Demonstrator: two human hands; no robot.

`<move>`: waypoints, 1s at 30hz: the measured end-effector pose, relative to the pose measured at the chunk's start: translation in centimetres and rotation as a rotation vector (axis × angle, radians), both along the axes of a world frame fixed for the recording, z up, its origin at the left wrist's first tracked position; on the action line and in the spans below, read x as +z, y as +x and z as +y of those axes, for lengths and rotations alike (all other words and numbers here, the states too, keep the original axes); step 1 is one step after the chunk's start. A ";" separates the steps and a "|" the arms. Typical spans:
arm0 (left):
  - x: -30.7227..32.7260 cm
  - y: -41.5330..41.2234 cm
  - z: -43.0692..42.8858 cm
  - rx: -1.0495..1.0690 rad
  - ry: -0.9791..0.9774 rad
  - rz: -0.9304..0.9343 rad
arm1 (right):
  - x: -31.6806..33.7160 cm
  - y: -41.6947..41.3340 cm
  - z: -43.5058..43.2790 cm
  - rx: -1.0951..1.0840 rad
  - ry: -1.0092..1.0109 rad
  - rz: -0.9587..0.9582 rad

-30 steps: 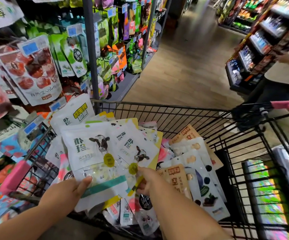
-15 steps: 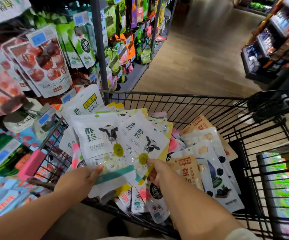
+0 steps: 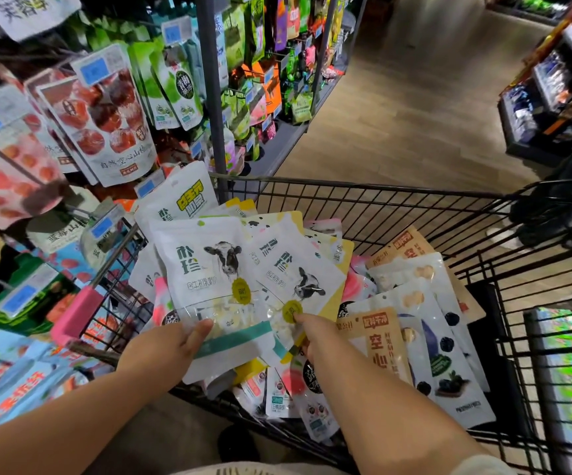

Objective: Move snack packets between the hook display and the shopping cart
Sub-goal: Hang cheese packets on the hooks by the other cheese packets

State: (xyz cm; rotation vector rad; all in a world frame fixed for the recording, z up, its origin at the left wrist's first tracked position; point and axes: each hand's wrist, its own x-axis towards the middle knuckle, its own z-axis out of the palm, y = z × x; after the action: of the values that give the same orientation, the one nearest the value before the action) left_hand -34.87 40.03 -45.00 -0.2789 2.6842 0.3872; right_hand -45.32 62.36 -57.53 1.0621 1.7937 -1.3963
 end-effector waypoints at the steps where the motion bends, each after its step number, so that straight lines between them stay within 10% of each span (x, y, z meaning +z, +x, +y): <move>1: 0.1 0.0 0.1 0.010 -0.004 -0.001 | 0.1 0.1 0.1 -0.005 0.002 0.003; 7: 0.1 0.0 0.3 0.072 -0.012 -0.017 | 1.3 -0.1 0.7 0.000 0.272 0.195; 30: -0.5 -0.2 -0.1 0.045 -0.067 -0.023 | -2.1 -4.0 1.5 -0.224 -0.095 0.134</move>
State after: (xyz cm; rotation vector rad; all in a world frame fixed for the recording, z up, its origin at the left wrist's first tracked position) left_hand -35.05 39.93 -45.49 -0.3619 2.6756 0.3062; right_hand -49.36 63.85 -59.67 1.1716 1.7230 -1.7055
